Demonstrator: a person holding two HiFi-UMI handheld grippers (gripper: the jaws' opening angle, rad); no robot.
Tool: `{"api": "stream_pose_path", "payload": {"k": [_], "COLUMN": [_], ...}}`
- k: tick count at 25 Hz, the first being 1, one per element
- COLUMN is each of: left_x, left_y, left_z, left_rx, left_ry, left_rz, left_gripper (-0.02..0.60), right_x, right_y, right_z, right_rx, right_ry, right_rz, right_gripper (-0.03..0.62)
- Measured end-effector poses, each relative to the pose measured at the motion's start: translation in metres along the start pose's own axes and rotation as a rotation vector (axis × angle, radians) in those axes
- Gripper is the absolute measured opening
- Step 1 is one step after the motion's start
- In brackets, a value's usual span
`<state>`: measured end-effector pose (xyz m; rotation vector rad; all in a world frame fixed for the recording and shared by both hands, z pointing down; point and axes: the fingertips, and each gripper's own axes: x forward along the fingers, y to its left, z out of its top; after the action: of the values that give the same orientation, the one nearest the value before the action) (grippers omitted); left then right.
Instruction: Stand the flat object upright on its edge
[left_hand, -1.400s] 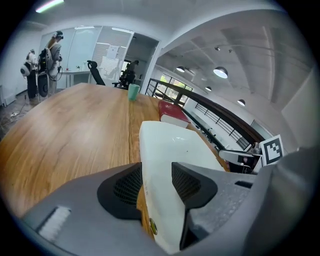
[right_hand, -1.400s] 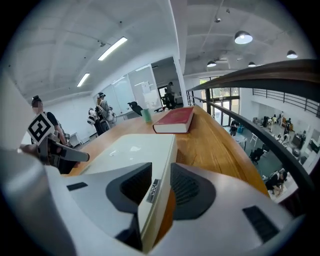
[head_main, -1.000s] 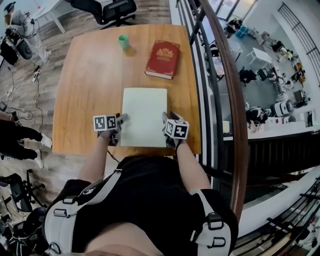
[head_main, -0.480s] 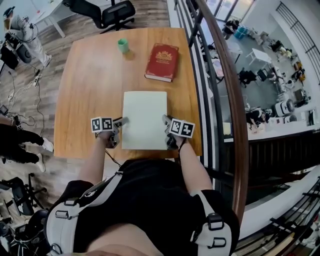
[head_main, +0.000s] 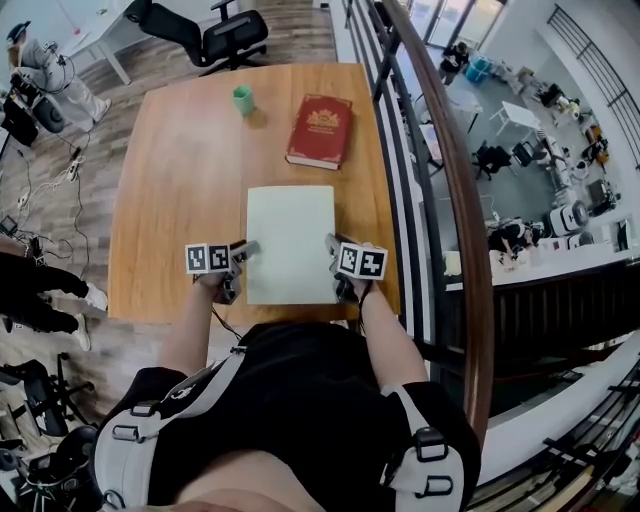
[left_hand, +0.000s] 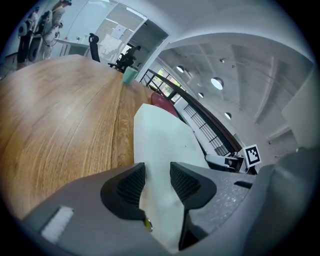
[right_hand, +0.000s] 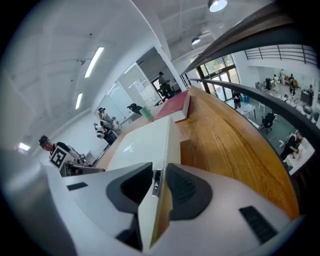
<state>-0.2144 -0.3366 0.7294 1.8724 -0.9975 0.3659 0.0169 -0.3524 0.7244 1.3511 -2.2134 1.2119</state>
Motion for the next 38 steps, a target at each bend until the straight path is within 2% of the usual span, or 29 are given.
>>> {"api": "stream_pose_path", "payload": {"k": [4,11,15,19,24,26,29,32,38], "left_x": [-0.004,-0.007,-0.014,-0.026,-0.034,-0.034,-0.029,-0.021,0.007], "left_y": [-0.019,-0.064,-0.097,-0.144,-0.185,-0.195,-0.205,-0.204,-0.206], "left_z": [0.012,0.049,0.08,0.11,0.145,0.152,0.154,0.153,0.15], "left_rx": [0.036,0.154,0.251,0.388,0.621,0.691,0.75,0.775,0.875], "left_ry": [-0.042,-0.148,-0.228,-0.321,-0.43,-0.456,-0.486,-0.502,-0.467], "left_rz": [-0.038,-0.037,-0.038,-0.046,0.031,0.059,0.087,0.122,0.208], "left_gripper": [0.158,0.152,0.15,0.149,0.147,0.143,0.138,0.137,0.127], "right_x": [-0.014,-0.052,-0.073,-0.108,-0.132,-0.139,-0.145,-0.142,-0.138], "right_y": [0.002,0.008,0.014,0.017,0.015,0.013,0.007,0.0,-0.023], "right_z": [0.02,0.087,0.127,0.163,0.197,0.205,0.212,0.211,0.213], "right_rx": [-0.052,-0.222,-0.298,-0.394,-0.521,-0.555,-0.596,-0.637,-0.709], "right_ry": [-0.057,-0.199,-0.287,-0.403,-0.512,-0.549,-0.587,-0.586,-0.591], "right_rz": [0.01,0.025,0.04,0.056,0.034,0.01,-0.037,-0.075,-0.156], "right_gripper": [0.095,0.095,0.096,0.095,0.095,0.095,0.095,0.095,0.093]}}
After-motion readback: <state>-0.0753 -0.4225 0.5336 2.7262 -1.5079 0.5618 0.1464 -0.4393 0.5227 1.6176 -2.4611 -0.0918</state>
